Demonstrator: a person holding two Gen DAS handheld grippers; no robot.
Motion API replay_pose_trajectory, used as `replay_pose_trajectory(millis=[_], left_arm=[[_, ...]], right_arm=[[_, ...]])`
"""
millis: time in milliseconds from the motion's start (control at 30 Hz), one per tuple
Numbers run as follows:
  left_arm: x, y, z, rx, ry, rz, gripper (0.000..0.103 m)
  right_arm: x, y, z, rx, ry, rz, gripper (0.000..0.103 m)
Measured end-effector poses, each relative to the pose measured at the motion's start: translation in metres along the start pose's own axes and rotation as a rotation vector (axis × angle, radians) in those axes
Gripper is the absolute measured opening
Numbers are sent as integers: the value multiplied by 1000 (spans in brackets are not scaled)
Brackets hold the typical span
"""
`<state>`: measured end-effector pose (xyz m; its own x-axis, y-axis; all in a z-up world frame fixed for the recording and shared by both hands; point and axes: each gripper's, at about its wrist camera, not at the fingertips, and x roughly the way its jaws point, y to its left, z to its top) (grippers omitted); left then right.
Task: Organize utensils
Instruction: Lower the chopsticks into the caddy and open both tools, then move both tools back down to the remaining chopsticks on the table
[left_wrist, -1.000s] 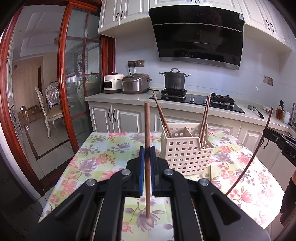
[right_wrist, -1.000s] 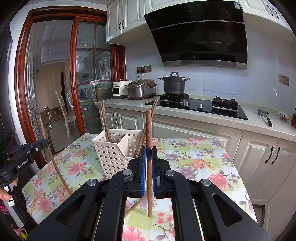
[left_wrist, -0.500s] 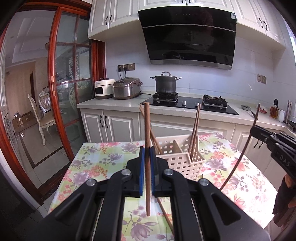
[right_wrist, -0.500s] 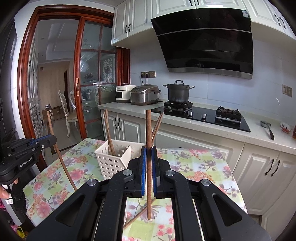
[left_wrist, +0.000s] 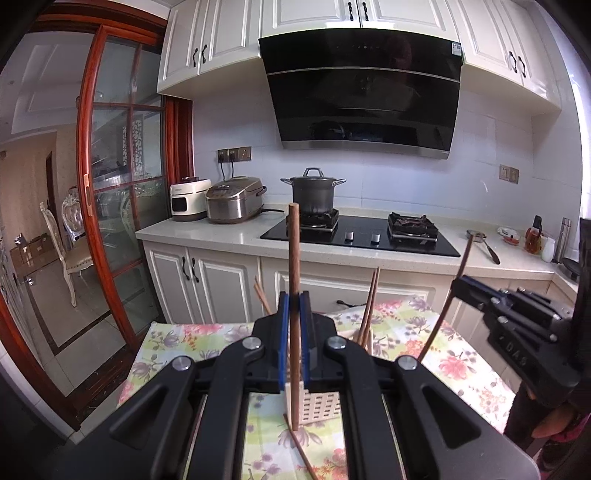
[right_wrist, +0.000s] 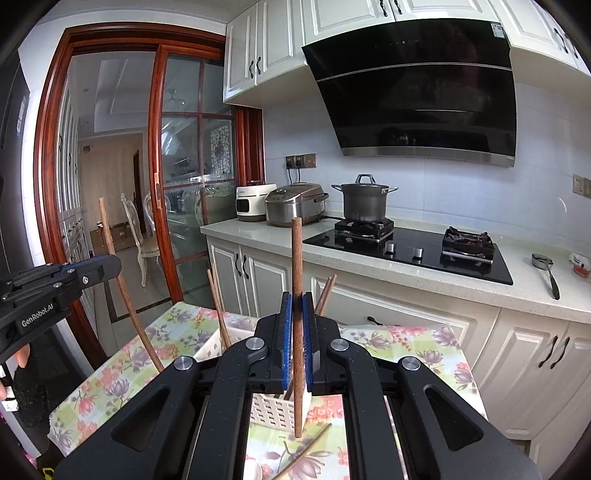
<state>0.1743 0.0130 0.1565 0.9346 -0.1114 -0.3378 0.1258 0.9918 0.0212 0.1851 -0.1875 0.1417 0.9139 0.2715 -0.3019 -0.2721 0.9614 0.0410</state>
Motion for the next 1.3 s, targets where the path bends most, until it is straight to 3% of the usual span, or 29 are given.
replay_pose_trajectory(millis=[233, 400, 500, 833, 933, 967, 1067, 1133, 1200, 1233, 1300], left_arm=[[5, -6, 45, 8, -45, 2, 6], [27, -1, 56, -29, -43, 4, 6], [46, 3, 52, -53, -21, 4, 6], [127, 18, 4, -137, 165, -68, 6], [142, 23, -11, -148, 196, -54, 6], [144, 25, -14, -156, 199, -49, 7], [146, 32, -21, -147, 194, -6, 15], [142, 35, -26, -134, 177, 31, 32], [135, 39, -29, -135, 157, 63, 47], [131, 43, -32, -140, 143, 82, 52], [123, 49, -36, -143, 126, 110, 59]], right_arm=[[17, 10, 24, -11, -11, 9, 5], [32, 13, 28, -9, -3, 15, 5], [44, 13, 25, 4, 12, 31, 5], [96, 5, -2, 12, 138, 45, 5], [110, 3, -12, 22, 166, 30, 6], [115, 1, -15, 32, 177, 28, 10], [121, -7, -20, 55, 189, 21, 13], [121, -12, -24, 64, 192, 13, 16], [119, -18, -29, 78, 195, 11, 28], [118, -21, -31, 87, 196, 11, 34], [113, -25, -37, 92, 196, 2, 34]])
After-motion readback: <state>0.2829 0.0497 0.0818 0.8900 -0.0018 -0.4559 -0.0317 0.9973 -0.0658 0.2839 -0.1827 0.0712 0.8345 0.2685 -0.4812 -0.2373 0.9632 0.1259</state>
